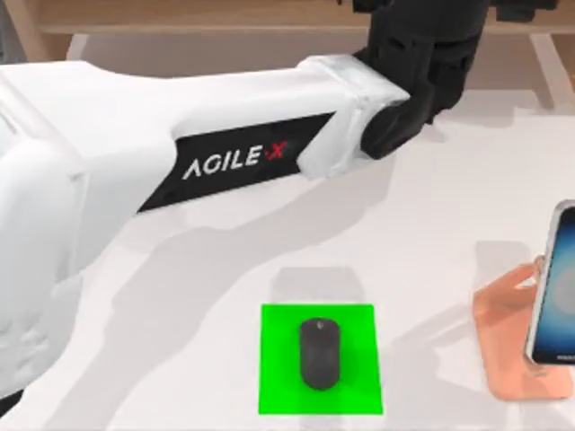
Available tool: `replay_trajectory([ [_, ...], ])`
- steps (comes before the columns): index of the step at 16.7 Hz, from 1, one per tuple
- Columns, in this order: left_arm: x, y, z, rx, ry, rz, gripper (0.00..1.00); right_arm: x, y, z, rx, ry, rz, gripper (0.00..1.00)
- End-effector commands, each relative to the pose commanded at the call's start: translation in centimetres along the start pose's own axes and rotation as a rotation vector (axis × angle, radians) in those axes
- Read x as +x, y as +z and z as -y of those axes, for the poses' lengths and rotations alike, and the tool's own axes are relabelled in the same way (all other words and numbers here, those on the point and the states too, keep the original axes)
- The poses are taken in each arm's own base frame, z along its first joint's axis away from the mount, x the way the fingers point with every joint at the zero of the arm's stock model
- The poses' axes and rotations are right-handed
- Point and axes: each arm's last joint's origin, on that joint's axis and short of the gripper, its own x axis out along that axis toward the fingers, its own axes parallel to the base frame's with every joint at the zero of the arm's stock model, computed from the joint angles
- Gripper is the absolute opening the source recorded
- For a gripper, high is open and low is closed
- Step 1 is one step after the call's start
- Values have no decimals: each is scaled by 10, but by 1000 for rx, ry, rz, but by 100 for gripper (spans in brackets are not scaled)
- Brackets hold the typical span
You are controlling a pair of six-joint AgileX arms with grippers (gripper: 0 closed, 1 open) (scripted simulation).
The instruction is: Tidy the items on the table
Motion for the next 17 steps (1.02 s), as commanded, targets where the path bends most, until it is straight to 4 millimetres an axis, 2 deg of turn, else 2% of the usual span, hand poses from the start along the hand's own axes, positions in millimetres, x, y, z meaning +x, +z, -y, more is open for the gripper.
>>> replay_trajectory([
  [2, 1, -5, 1, 11, 13, -15, 0, 0, 0, 0, 0, 0, 0, 100],
  [3, 6, -9, -6, 19, 34, -27, 0, 0, 0, 0, 0, 0, 0, 100],
  [5, 21, -5, -33, 34, 100, -24, 0, 0, 0, 0, 0, 0, 0, 100],
  [8, 52, 11, -93, 60, 219, 29, 0, 0, 0, 0, 0, 0, 0, 100],
  [11, 72, 5, -126, 105, 267, 50, 0, 0, 0, 0, 0, 0, 0, 100],
  [16, 76, 2, -131, 113, 270, 50, 0, 0, 0, 0, 0, 0, 0, 100],
  [17, 76, 2, -131, 113, 270, 50, 8, 0, 0, 0, 0, 0, 0, 100],
])
